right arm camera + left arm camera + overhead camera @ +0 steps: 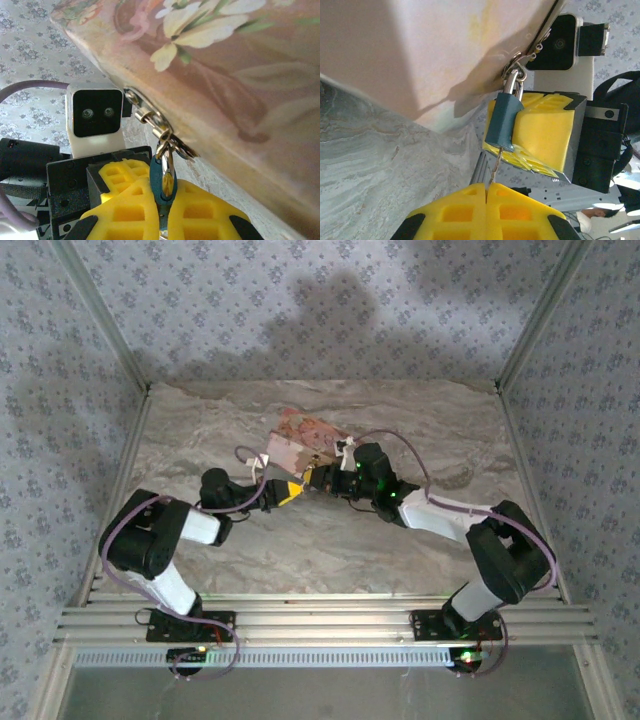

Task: Unlock the padlock with the key

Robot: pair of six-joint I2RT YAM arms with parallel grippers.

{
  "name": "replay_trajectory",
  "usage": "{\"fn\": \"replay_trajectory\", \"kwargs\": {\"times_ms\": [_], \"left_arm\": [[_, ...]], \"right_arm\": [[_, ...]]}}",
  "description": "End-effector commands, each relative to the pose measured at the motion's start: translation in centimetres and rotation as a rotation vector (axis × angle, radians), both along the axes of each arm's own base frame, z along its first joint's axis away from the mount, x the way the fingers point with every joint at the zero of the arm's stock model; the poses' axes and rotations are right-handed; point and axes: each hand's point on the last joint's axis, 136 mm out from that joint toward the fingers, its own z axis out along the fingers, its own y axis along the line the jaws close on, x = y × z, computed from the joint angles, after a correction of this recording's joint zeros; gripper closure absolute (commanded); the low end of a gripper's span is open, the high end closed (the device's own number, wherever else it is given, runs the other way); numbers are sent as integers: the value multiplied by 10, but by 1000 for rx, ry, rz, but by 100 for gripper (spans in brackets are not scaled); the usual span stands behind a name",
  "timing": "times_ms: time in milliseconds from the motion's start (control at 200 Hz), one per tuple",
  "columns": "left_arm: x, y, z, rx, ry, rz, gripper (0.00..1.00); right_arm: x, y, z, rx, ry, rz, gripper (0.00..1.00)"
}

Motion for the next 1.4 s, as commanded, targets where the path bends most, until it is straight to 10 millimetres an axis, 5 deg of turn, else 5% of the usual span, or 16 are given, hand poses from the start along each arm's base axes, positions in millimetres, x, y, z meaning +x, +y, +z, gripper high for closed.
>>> {"fn": "replay_trajectory", "kwargs": {"times_ms": [0, 410, 615, 909, 1394], "left_arm": [[31, -7, 48, -77, -189, 133, 100], [44, 21, 54, -86, -171, 209, 100], [39, 18, 25, -6, -167, 197, 100], [26, 14, 14, 18, -198, 190, 100], [34, 19, 26, -14, -218, 198, 100]], "right_arm": [[-104, 39, 2, 68, 90, 512, 100], [-104, 34, -13, 53, 121, 493, 100], [-90, 33, -19, 53, 127, 443, 100], [-89, 42, -8, 141, 133, 476, 100], [-87, 45, -10, 145, 161, 481, 100]]}}
